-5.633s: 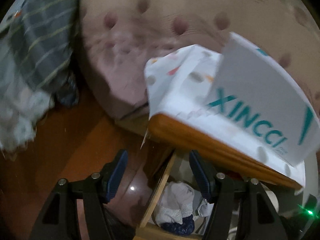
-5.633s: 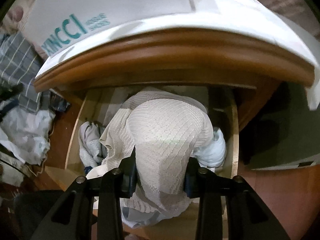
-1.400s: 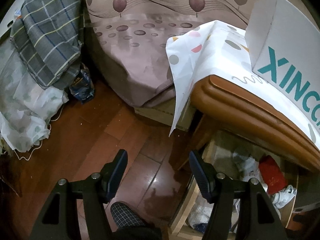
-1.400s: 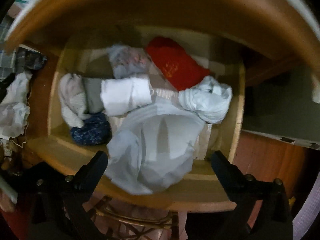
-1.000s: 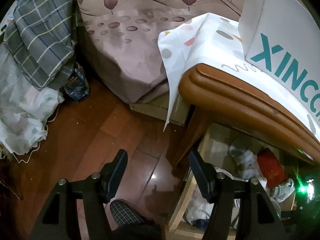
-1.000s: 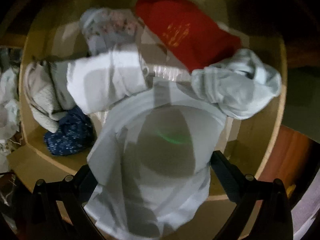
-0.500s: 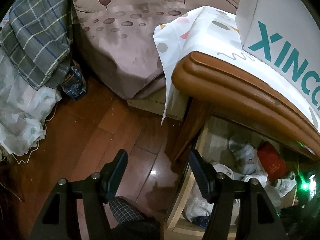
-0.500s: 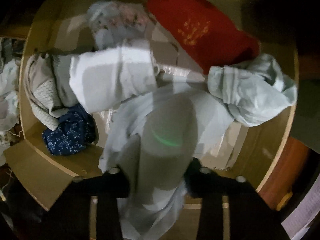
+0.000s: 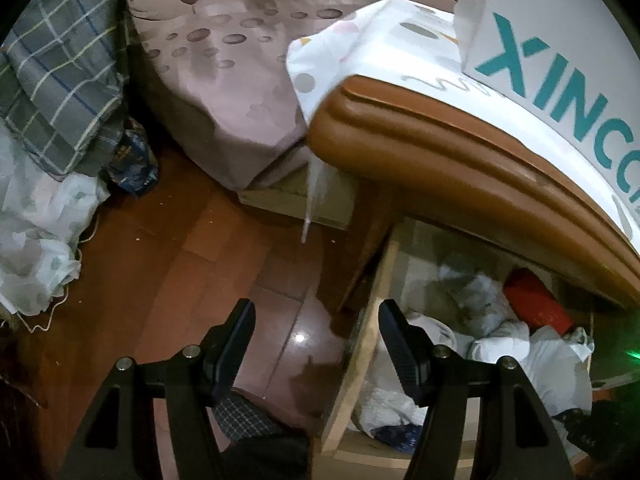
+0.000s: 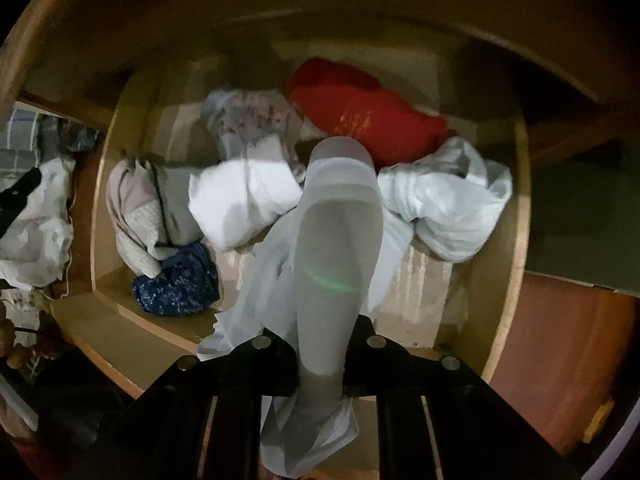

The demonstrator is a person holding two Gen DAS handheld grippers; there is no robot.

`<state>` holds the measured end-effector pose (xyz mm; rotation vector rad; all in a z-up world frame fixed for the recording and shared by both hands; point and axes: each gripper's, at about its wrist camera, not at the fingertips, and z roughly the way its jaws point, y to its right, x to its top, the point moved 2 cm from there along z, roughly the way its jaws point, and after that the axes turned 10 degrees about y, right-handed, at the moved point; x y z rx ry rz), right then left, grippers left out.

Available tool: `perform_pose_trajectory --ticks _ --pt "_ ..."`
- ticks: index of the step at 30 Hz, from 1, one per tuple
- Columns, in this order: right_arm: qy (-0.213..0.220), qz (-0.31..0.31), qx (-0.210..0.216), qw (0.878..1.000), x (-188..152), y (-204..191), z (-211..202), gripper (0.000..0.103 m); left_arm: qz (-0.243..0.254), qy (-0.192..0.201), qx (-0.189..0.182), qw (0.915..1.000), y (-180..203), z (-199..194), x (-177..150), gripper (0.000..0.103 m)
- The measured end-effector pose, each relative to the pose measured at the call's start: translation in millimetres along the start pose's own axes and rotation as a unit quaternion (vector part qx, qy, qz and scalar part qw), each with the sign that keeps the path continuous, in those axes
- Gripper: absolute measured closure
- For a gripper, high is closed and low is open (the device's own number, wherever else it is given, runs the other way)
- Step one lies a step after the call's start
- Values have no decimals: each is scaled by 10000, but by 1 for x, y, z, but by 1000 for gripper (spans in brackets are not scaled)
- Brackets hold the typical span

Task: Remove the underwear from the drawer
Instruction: 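Close the right tool on the white garment in the drawer, then grasp the grey garment in the drawer with the left tool while the right tool holds the white garment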

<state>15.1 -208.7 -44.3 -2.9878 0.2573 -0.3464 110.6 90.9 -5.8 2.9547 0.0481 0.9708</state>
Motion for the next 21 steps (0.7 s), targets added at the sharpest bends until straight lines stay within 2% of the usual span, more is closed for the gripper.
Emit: perform_pose_trajectory --ticks 6,10,16,21 --pt "524 144 74 9985 -3 13 -13 91 73 -116 -395 9991 17 2 -4 37" --pt "1131 23 -10 9936 -3 17 -32 91 4 -239 -764 9968 27 5 -7 37" --pt "1606 212 -39 9868 -4 30 -39 91 188 -396 -914 9949 43 11 -15 37" --pt "1864 430 70 9815 -14 40 -35 91 178 -735 -1049 9916 56 23 -25 37"
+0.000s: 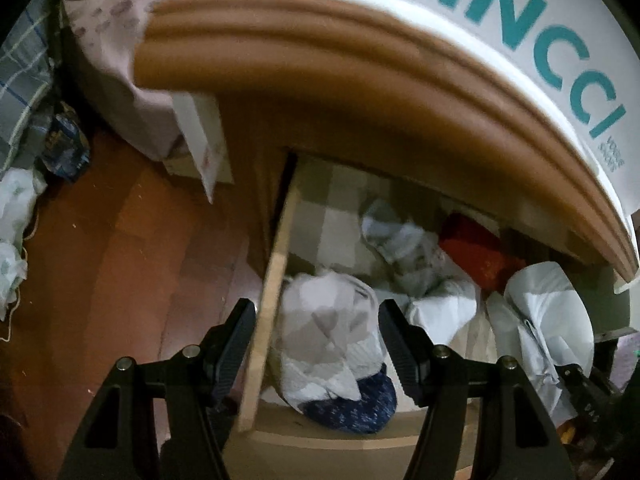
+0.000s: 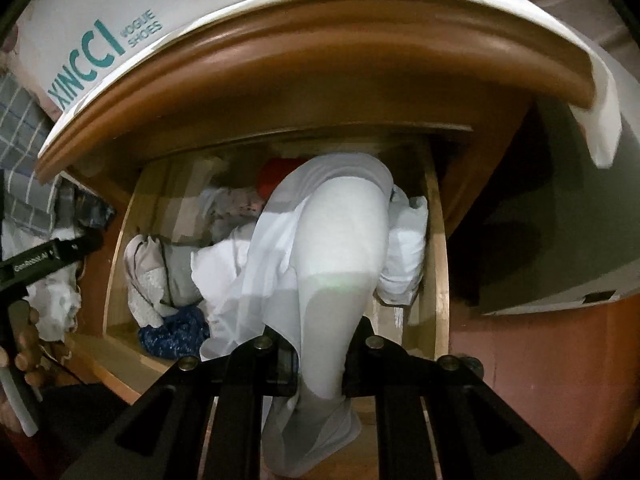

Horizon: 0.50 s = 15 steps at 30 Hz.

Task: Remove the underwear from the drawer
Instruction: 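Grasp the grey garment in the drawer with the left tool while the right tool holds the white garment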

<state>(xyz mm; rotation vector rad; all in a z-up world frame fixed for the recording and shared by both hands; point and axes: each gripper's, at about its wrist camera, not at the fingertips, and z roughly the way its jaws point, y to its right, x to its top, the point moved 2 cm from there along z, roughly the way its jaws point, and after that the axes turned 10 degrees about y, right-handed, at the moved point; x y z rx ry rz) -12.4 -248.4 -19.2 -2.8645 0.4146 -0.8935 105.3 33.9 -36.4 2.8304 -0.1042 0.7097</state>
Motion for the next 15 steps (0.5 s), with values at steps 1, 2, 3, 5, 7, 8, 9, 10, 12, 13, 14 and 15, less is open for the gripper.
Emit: perform_pose_trajectory --ticks 1,2,3,5,7,8,9,10,12,13,14,15 --pt "-6 37 13 10000 -3 1 3 91 0 -60 -34 10000 2 2 -2 37" --pt "-42 103 38 9999 -5 4 5 91 16 -124 -39 9999 5 6 -3 37" --pt "-70 171 65 9998 -6 7 6 91 50 -175 -20 9998 9 9 -4 37" --pt "-118 304 146 9994 -7 10 9 91 116 -266 57 9996 15 16 -6 37" --pt "-78 414 241 9988 -6 12 7 91 127 -347 127 9992 18 21 -8 37" --pt "-74 425 278 9987 -6 13 8 91 106 -397 157 9990 19 24 -9 37" --pt "-62 463 317 9984 -6 13 7 91 77 -440 156 9989 20 27 -9 37" --pt "-67 488 337 9982 -6 13 8 91 33 -494 130 9987 21 30 -10 37" --pt "-91 547 387 9977 -7 14 9 91 -57 -602 168 9980 18 35 -13 37" --pt "-98 570 421 9974 -8 14 9 91 -100 -647 227 9976 18 38 -14 37" --pt "-101 556 439 9974 -8 15 7 91 -161 -687 258 9972 18 41 -15 37" --pt "-96 544 440 9975 -7 15 7 91 -201 -717 259 9969 18 43 -15 37"
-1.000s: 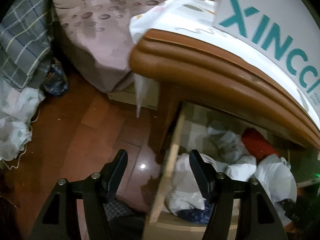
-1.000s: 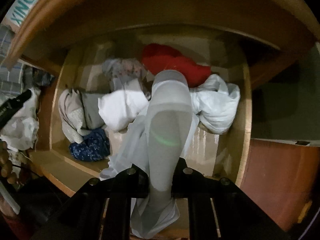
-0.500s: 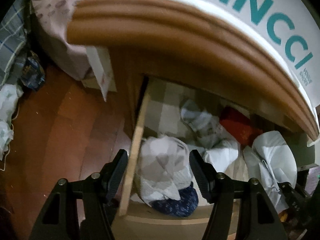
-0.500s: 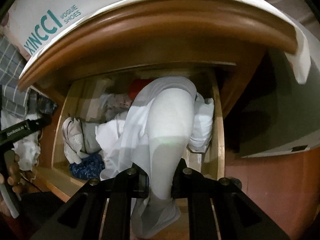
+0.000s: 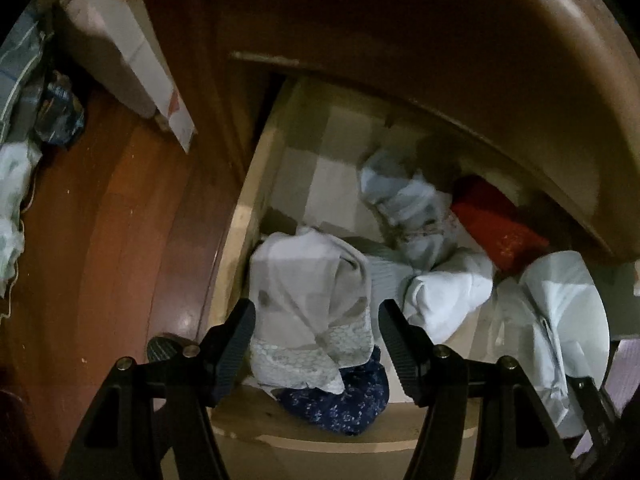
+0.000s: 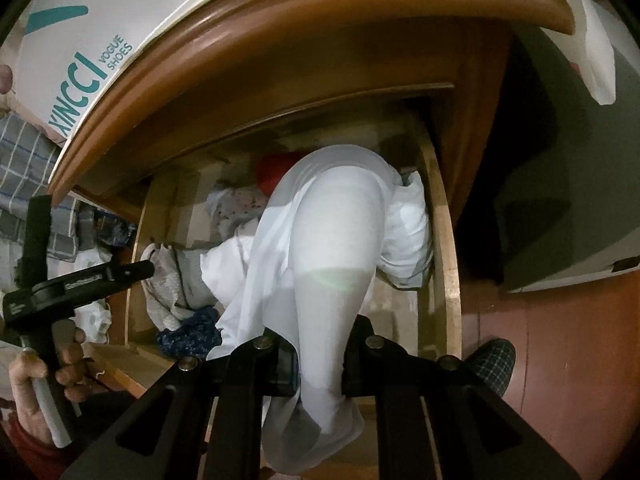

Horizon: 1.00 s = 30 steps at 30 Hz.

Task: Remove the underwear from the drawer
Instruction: 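Grasp the grey garment in the drawer with the left tool while the right tool holds the white garment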

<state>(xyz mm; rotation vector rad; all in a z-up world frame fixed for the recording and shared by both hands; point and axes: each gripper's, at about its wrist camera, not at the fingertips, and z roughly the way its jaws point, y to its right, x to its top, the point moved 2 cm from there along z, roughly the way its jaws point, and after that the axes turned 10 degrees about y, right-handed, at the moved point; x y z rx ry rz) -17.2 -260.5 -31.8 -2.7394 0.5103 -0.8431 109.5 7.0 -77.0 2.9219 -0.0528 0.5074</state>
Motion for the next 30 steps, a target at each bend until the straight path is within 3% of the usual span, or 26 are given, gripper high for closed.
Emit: perform_pose_trajectory --ticks 8,14,18,20,22,27,30 --pt "34 99 187 9998 4 5 -8 91 -239 -300 137 9992 -2 24 -1 37" --pt "-40 164 237 9996 5 8 -7 91 -68 -443 336 9984 5 39 0 37" --pt "-54 132 279 9995 5 5 -7 90 -168 -397 290 9986 4 40 0 37" --pt "-72 187 285 9994 5 7 -7 90 -189 -355 305 9987 0 38 1 52" --pt "-92 204 284 9993 4 8 -6 90 -285 -351 240 9987 -4 37 2 60" --pt "-126 181 249 9994 4 7 -3 90 -212 -213 224 9993 -6 30 1 72" --pt "-136 125 216 9996 4 6 -2 90 -196 -50 138 9997 -7 18 2 74"
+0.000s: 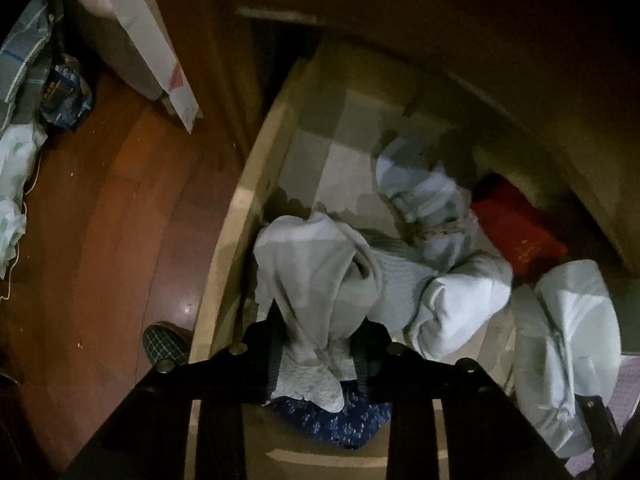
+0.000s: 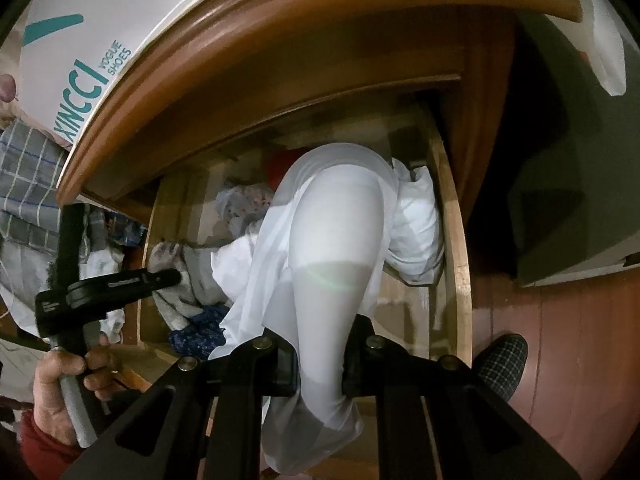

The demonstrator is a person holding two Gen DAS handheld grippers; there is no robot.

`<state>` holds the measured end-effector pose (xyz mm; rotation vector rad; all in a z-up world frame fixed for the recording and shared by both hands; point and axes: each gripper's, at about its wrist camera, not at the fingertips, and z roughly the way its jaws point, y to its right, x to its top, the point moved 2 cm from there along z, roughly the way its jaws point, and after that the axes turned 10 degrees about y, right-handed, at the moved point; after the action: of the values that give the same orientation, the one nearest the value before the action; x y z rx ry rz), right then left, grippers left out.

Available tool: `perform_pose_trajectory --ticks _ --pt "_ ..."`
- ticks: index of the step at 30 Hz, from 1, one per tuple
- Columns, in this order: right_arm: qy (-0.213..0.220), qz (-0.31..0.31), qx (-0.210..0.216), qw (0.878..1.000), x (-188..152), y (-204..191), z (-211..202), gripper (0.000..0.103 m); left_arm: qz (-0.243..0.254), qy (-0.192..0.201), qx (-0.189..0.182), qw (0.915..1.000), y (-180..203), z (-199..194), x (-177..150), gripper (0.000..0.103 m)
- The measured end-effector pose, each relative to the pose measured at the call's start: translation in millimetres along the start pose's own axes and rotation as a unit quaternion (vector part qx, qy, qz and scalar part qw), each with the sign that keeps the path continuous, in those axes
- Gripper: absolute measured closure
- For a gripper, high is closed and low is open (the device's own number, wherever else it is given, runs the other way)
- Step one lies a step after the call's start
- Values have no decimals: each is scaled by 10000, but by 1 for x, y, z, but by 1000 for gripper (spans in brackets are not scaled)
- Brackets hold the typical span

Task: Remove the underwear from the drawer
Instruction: 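Grasp the grey garment in the drawer with the left tool while the right tool holds the white garment, then lift the grey garment with the left tool and carry it over the white box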

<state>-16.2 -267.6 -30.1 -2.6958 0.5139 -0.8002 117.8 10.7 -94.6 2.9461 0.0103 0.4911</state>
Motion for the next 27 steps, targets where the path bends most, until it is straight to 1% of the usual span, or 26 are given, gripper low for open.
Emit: perform_pose_trajectory --ticks 3,7,14,20,22,25,27 --pt "30 -80 -46 10000 -1 -3 -1 90 46 190 -138 9997 -3 -17 1 74" --pt "37 -63 -51 10000 -2 -2 0 90 315 463 -210 9982 4 -43 -3 74" --pt "110 -175 -68 9998 -3 -7 1 90 554 687 -419 9952 1 -90 -7 74" --pt "231 -371 -69 9990 -4 -15 -3 90 867 1164 -469 9883 4 -149 -3 74" --pt "229 -368 -76 9990 -5 -14 -2 90 900 1294 -510 9862 3 -166 0 74" --pt "283 -485 -213 9982 -5 -15 -3 90 891 1539 -607 9822 0 -200 8 74" --pt "311 -554 -298 9975 -5 -16 -3 90 884 1779 -653 9779 -2 -225 18 74"
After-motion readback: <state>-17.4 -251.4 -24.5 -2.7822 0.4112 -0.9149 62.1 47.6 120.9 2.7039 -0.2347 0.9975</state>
